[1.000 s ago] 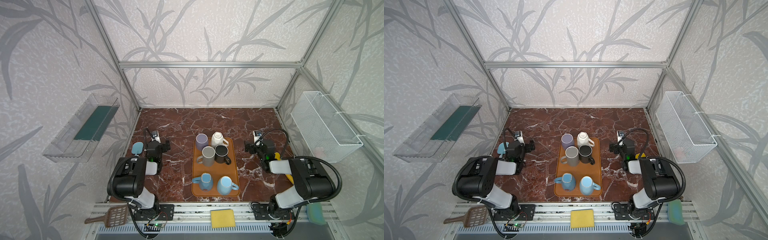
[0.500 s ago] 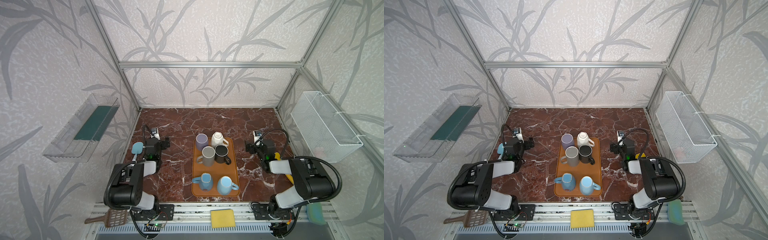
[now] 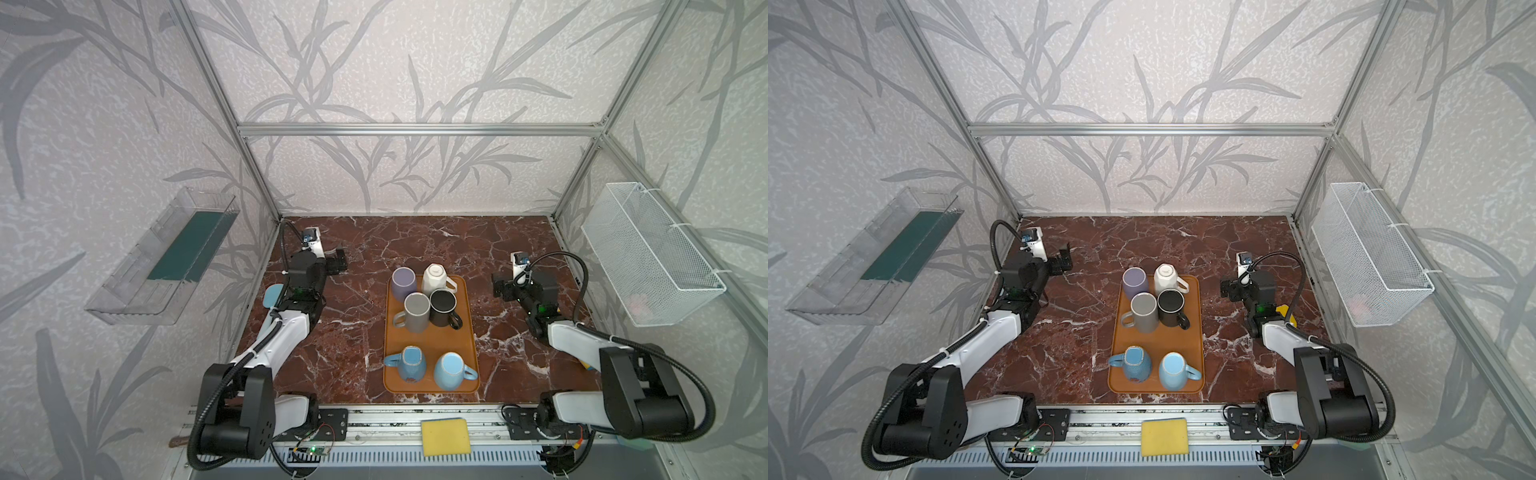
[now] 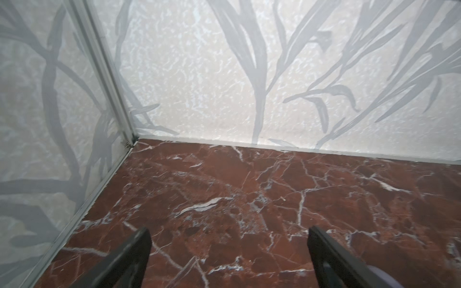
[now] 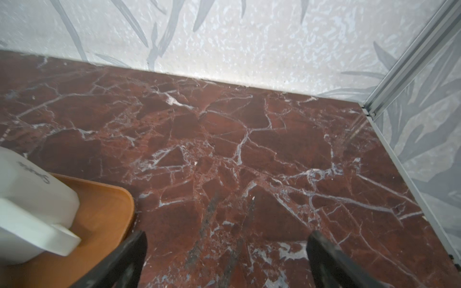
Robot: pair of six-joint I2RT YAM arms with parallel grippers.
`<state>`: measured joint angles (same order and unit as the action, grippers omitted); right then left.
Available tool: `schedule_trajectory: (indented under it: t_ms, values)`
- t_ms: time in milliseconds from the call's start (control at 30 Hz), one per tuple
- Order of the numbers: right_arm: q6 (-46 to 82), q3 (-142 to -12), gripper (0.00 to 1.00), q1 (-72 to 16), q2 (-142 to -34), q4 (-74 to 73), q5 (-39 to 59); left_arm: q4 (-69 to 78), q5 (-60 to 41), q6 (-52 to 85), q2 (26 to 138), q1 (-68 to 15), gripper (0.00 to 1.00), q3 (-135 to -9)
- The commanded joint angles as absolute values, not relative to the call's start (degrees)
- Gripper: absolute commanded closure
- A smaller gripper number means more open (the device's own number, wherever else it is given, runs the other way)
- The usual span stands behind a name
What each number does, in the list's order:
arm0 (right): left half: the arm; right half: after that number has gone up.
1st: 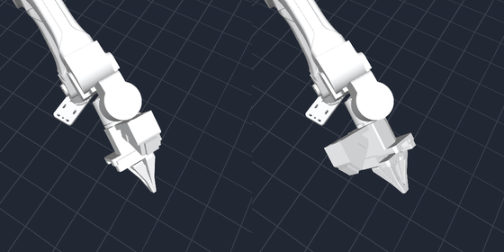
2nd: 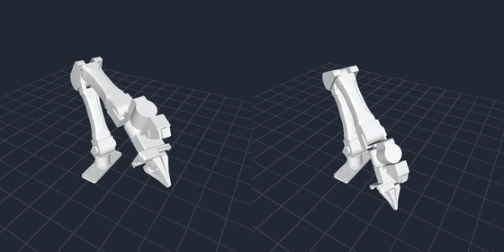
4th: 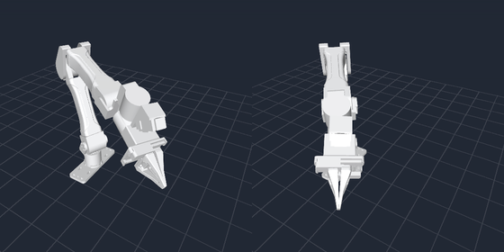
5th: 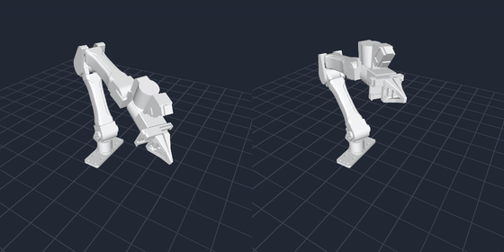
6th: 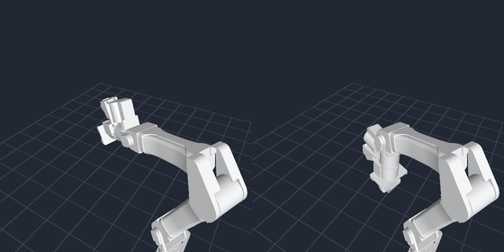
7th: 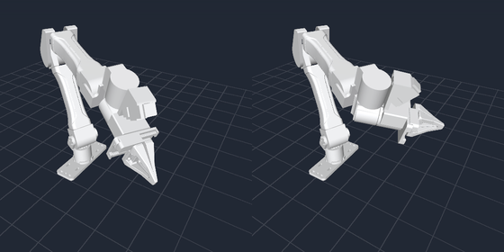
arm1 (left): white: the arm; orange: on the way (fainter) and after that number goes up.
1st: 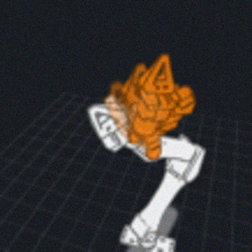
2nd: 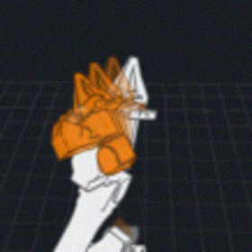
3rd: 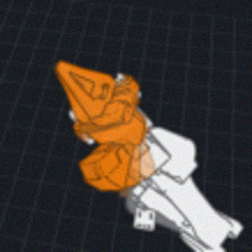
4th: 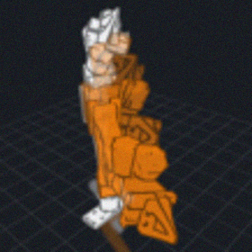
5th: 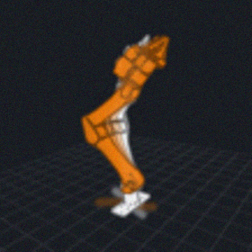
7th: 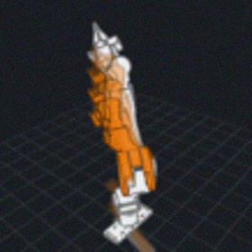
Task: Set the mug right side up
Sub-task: 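Reach the right gripper over the upside-down black mug while the left arm rises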
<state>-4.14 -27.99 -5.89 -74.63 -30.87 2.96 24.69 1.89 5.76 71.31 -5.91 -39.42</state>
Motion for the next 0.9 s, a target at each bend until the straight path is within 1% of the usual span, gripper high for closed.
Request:
schedule_trajectory:
  t_ms: [0,67,167,300,433,600,733,867]
  values:
    - [-4.35,-34.34,0.01,-9.91,-69.54,-16.64,4.44,13.69,3.95,5.53,68.36,-9.87,0.01,-42.75]
    - [-6.01,-37.94,0.01,-13.35,-67.03,-9.40,3.00,11.07,7.61,5.11,66.40,-13.22,0.01,-43.67]
    - [-3.41,-41.21,0.01,-15.85,-63.85,-2.81,4.45,5.84,10.13,5.56,63.99,-16.56,0.01,-45.51]
    - [-3.15,-46.24,0.01,-21.01,-62.10,6.98,3.63,-0.47,10.45,5.98,61.83,-19.26,0.01,-47.45]
    - [-2.48,-52.73,0.01,-25.19,-63.08,18.31,4.10,-0.04,10.27,6.65,58.20,-21.51,0.01,-44.85]
    - [-0.45,-58.61,0.00,-27.76,-65.51,29.51,6.74,1.41,12.29,7.90,55.30,-22.32,0.01,-41.69]
    - [1.22,-63.01,0.06,-29.64,-67.85,38.39,7.99,0.03,12.16,8.25,55.06,-22.41,0.01,-41.74]
    - [2.51,-65.69,0.07,-31.80,-71.00,45.40,10.33,-0.22,10.68,7.90,54.67,-22.50,0.01,-41.75]
